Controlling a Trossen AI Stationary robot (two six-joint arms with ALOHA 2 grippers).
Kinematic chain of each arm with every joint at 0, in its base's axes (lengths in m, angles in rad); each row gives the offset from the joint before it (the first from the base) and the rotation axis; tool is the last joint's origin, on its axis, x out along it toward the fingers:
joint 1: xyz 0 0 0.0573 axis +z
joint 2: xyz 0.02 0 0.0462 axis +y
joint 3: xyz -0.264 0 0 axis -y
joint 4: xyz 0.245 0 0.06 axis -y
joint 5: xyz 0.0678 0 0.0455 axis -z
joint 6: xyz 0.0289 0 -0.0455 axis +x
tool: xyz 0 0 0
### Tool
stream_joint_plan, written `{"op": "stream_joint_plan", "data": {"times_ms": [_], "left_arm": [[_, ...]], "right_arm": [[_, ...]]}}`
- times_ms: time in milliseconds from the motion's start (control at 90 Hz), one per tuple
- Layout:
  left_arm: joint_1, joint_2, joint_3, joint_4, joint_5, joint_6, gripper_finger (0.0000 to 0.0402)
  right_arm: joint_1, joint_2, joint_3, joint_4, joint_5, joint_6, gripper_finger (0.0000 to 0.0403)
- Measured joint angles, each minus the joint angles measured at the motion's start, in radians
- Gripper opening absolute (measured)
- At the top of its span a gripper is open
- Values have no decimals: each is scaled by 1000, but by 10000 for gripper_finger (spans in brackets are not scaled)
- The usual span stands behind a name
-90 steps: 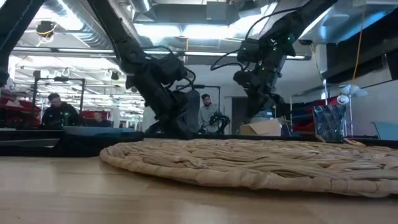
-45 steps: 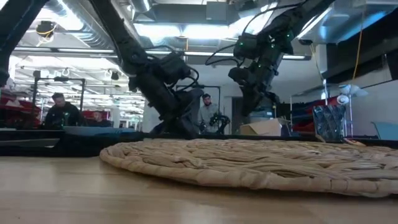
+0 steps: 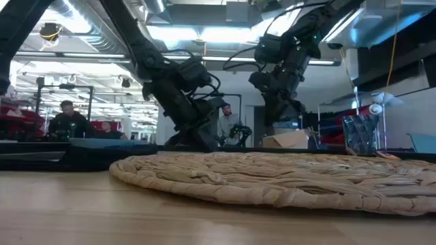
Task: Set table place
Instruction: Put the blue table knife on top of the brown placemat
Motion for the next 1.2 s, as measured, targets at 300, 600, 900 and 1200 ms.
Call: {"op": "stream_joint_plan", "data": {"times_ms": [300,600,900,1200], "left_arm": [[-9,47,25,66,10,-49,0],[15,54,84,61,-8,-11,0],[26,48,117,-16,8,112,0],[18,49,117,-44,0,149,0]], "right_arm": [[12,0,0,0,0,8,0],[12,-1,0,0,0,14,0],[12,-68,1,0,9,23,0],[14,-82,1,0,-13,41,0]]}}
